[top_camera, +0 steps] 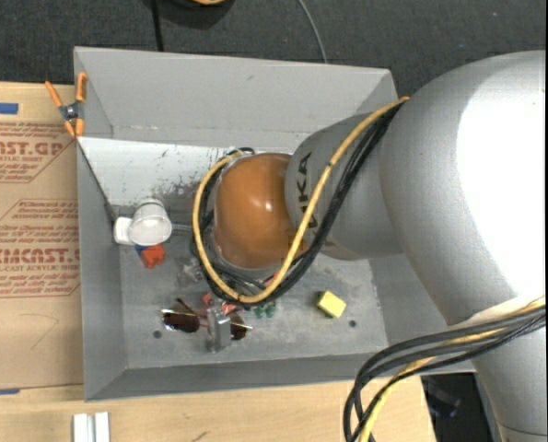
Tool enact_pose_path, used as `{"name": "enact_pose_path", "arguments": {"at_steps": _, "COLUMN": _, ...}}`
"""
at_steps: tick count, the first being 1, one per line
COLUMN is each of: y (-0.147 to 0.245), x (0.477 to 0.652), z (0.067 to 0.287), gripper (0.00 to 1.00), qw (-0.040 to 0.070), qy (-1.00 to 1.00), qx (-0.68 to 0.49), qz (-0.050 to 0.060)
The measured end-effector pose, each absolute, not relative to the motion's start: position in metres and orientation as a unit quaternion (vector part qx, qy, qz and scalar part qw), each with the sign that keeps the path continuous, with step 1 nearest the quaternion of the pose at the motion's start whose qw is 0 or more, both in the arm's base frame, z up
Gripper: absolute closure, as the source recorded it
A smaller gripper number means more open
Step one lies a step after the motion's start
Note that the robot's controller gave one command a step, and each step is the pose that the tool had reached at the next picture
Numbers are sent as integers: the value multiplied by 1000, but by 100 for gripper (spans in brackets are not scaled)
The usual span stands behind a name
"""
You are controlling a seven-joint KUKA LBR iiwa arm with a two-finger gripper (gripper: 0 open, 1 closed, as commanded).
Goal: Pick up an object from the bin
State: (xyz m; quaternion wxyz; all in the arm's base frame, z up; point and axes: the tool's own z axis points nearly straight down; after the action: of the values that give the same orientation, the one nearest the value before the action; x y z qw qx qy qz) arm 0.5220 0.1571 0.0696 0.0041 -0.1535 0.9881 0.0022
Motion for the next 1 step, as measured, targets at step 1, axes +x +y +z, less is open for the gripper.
{"name": "enact_pose_path", "arguments": {"at_steps": 1, "y": 157, "x": 522, "z": 70, "gripper": 100, "qw": 4, "qy": 988, "qx": -154, "qz": 2}}
